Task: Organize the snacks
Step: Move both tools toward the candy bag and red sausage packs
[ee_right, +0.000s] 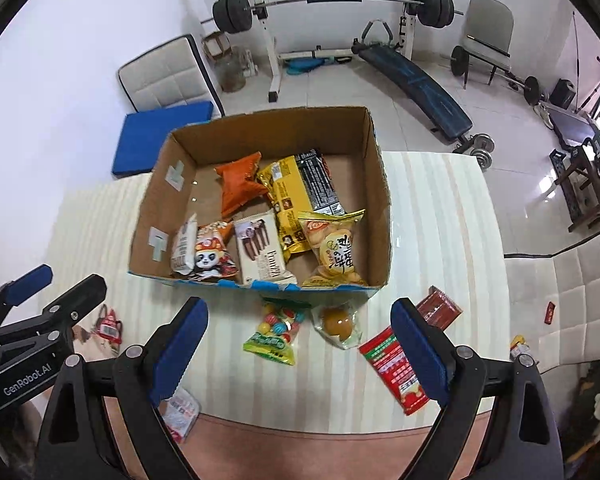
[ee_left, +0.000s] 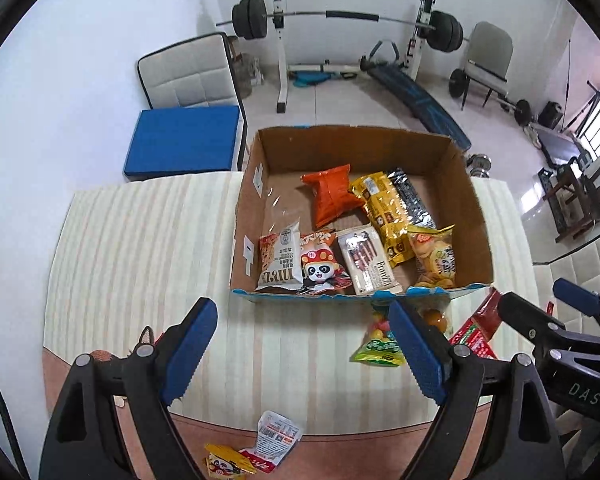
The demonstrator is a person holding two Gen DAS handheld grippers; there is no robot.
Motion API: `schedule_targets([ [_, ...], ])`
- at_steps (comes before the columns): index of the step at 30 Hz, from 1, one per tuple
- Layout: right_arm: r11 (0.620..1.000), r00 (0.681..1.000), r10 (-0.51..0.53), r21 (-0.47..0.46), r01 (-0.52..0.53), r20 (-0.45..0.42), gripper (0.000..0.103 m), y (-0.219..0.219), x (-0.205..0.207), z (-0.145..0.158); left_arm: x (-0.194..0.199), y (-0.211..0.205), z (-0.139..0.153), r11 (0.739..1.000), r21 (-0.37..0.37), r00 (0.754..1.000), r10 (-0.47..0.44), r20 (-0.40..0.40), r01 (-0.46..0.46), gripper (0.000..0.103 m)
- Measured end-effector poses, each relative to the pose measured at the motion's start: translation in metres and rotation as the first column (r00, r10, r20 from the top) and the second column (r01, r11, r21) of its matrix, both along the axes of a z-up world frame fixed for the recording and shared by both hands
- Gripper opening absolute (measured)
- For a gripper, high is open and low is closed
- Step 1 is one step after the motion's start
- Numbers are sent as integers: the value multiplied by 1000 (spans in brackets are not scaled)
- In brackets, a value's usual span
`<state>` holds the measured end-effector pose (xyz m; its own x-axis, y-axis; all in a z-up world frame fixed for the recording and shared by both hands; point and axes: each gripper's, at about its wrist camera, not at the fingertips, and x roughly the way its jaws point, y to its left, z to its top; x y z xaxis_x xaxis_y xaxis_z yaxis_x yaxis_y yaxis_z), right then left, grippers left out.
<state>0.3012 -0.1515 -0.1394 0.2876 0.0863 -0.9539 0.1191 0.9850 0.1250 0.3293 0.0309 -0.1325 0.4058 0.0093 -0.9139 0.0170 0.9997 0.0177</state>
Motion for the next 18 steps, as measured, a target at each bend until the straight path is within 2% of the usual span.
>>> schedule_targets([
  [6, 999, 999, 1, 51, -3, 43, 95, -2, -18, 12, -12, -7, 7, 1000, -17, 998, 19, 67, -18, 88],
  [10, 998, 999, 4, 69, -7, 34, 95, -18, -32, 0, -14, -16, -9, 1000, -21, 999, 17, 37, -16, 88],
  [12, 999, 1000, -11, 47, 11, -1, 95, -34, -40, -16, -14, -25, -27, 1000, -12, 1000, -4, 3, 4, 88],
  [15, 998, 993, -48, 22, 51, -110, 95, -68, -50, -60, -11, -41, -60, 999, -3, 996, -44, -74, 44, 88],
  [18, 998, 973, -57, 2, 59, -222, 95, -95, -56, -102, -5, -61, -105, 995, 23, 980, -88, -179, 93, 88],
])
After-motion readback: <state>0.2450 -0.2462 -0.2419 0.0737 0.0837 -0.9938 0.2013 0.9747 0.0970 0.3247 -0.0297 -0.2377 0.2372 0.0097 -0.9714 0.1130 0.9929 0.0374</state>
